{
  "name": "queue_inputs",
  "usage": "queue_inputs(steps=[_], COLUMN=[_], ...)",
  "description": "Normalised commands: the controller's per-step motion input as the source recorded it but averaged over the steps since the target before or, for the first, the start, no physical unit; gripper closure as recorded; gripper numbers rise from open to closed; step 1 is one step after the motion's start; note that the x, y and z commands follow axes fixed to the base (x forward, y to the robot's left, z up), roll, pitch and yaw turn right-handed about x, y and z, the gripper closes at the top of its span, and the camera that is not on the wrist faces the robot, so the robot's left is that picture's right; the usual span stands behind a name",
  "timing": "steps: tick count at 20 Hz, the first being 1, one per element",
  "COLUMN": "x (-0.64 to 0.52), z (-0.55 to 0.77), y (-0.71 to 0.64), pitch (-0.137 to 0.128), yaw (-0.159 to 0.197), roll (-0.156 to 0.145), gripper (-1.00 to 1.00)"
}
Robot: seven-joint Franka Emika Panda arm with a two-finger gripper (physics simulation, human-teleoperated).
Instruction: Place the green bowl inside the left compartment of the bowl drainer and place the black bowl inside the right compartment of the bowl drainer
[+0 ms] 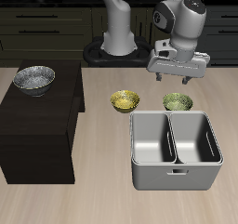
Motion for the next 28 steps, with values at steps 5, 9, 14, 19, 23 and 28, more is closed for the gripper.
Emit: queue_inputs(steps=[5, 9, 14, 19, 23, 28], x=[0.05, -0.06, -0.04, 0.03, 0.06, 0.04], z=[-0.38, -0.41, -0.24, -0.25, -0.32, -0.15], y=[0.05, 0.03, -0.04, -0.15, -0.27, -0.08], pitch=[0.040, -0.001, -0.001, 0.039, 0.041, 0.056], yaw=[-0.021, 0.006, -0.014, -0.047, -0.026, -0.018], roll=[0.024, -0.018, -0.003, -0.001, -0.027, -0.002], gripper=[-1.00, -1.00, -1.00, -1.00, -1.00, -1.00])
